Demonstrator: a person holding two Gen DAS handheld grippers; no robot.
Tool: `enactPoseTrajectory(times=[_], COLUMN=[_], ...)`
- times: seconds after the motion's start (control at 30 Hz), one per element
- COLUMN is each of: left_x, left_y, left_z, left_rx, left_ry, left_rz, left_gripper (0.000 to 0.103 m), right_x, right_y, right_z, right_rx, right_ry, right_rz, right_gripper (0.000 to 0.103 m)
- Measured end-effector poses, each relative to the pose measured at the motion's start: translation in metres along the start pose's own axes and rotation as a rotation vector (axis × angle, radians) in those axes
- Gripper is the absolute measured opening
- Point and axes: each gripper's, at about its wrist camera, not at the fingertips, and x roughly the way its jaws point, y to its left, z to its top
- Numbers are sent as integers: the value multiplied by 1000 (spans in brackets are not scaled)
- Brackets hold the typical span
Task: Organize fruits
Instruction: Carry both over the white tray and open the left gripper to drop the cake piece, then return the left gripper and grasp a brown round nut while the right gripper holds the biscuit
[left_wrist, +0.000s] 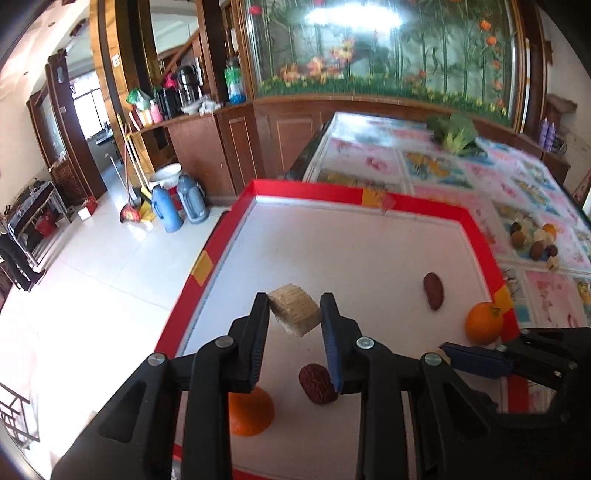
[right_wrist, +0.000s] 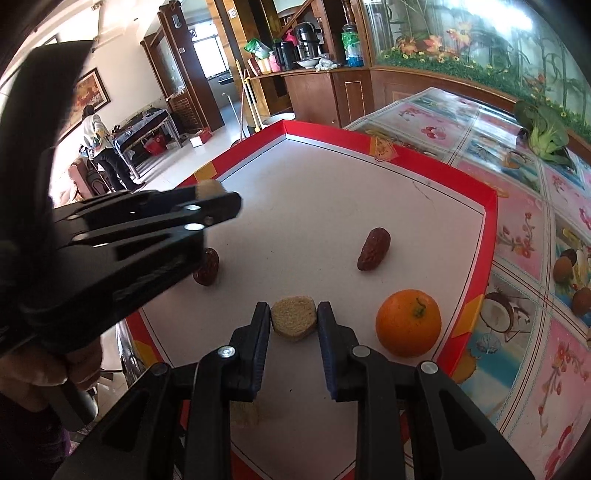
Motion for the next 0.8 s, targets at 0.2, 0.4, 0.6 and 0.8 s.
enactPoseTrajectory(times=[0.2, 0.4, 0.6, 0.8], left_x=[24, 10, -32, -71], left_y=[-7, -9, -26, -71], left_z=[-2, 1, 11, 12], left_rx=[13, 4, -7, 41], left_ry=[115, 84, -36, -166], left_rz=[15, 84, 22, -114], left_gripper=[31, 82, 90, 103], right_x=[-19, -74, -117, -120], right_y=[-9, -45, -106, -176], right_z=[-2, -5, -20, -45], right_rx=[12, 49, 154, 228], right_ry=[-28, -176, -258, -157], right_rz=[64, 60, -92, -309], right_gripper=[30, 37, 42, 42])
